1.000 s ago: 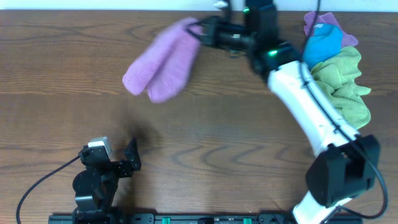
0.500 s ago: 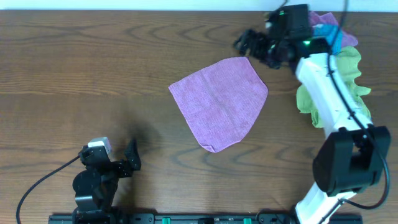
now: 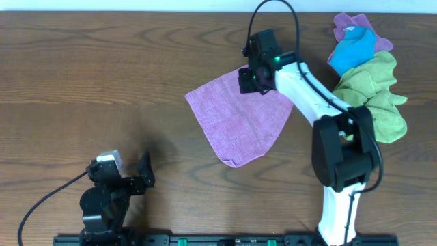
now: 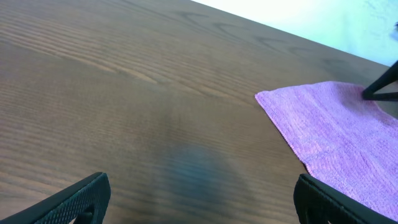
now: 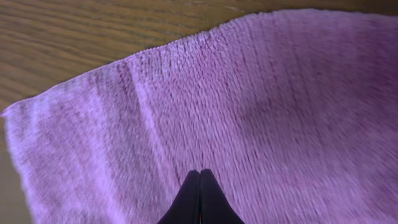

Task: Fold the cloth
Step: 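Lower the purple cloth onto the table and release it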

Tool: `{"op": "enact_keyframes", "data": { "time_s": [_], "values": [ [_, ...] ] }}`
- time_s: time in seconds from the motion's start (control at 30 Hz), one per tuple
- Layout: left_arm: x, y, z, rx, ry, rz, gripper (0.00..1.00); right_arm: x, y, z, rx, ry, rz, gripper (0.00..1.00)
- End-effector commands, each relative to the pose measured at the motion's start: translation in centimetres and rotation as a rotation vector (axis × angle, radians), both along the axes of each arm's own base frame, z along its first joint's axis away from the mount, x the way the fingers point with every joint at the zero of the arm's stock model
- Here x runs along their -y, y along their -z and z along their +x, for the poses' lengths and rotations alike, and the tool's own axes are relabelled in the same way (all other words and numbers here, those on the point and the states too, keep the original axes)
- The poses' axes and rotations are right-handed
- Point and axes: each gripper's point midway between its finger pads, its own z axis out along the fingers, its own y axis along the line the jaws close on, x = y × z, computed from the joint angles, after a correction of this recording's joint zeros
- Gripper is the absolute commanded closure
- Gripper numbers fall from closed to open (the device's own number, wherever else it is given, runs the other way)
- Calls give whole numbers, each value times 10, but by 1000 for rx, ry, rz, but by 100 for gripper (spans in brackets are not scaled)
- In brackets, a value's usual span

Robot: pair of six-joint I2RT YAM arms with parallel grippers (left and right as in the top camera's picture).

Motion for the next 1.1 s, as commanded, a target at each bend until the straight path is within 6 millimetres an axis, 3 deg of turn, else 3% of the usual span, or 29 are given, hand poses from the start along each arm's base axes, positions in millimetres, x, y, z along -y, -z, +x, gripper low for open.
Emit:
{"op": "enact_keyframes", "data": {
  "time_s": [0.0,0.47,0.6,0.83,1.07],
  "values": [
    [0,8,0,-16,0,-4,5,-18,6,-3,13,-35,-8,99],
    [0,8,0,-16,0,-4,5,-48,66,-20,-42,-101,-74,99],
    [0,8,0,-17,0,-4,5,-67,68,-31,-64,-147,-37,99],
    [0,8,0,-16,0,-4,5,-148,52,-91,-152,-460,223,99],
    [0,8,0,-16,0,-4,5,-177,52,-148,-187,-745,229,99]
  ]
}}
